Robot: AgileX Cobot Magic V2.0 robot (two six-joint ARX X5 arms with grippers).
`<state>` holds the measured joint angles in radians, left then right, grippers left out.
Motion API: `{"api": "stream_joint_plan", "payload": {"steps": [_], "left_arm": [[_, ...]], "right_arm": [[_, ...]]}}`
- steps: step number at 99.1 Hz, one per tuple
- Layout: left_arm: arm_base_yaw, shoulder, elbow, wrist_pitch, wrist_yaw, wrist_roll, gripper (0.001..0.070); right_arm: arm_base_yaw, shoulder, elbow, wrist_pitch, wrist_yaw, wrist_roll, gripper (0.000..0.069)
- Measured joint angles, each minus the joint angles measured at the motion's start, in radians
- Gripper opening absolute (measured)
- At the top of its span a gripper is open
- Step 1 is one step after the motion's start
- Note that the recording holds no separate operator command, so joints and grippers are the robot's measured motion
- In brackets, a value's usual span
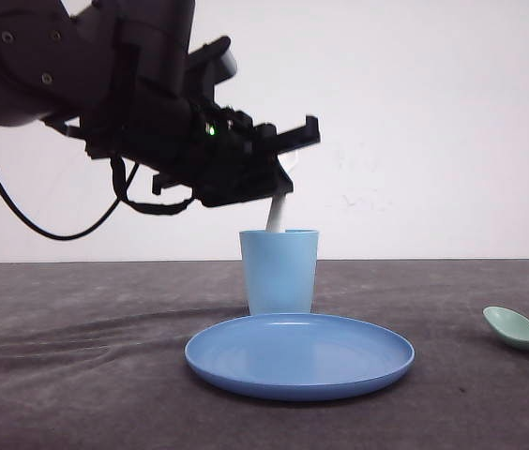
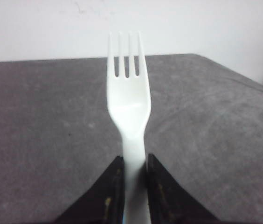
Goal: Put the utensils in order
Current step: 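Lift the fork with the left gripper and drop it into the blue cup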
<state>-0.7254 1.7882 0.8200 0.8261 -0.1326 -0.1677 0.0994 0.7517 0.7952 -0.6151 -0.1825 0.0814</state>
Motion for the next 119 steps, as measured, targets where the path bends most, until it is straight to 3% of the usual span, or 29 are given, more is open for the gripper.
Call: {"api": "stream_joint_plan", "payload": {"steps": [70,79,101,119], "left_arm": [[-0.004,0.023,0.000,-0.044,0.000,-0.005,0.0043],[-0.004,0.023,0.000,-0.032,0.000,-0.005,0.0086],[-0.005,0.023,0.000,-0.031,0.000,-0.005,0.0278],[-0.008,-0.050,0.000,-0.078,0.000,-0.004,0.0295]], "right_arm": [[0.000,0.000,0.000,-0.002,0.003,-0.007,0.0421],[0.000,0.000,0.000,-0.002,0.003,-0.007,0.0421],[0.000,0.000,0.000,-0.005,0.003,-0.008,0.0421],[0.003,0.016,0.000,-0.041,0.002,-0.008,0.0421]]}}
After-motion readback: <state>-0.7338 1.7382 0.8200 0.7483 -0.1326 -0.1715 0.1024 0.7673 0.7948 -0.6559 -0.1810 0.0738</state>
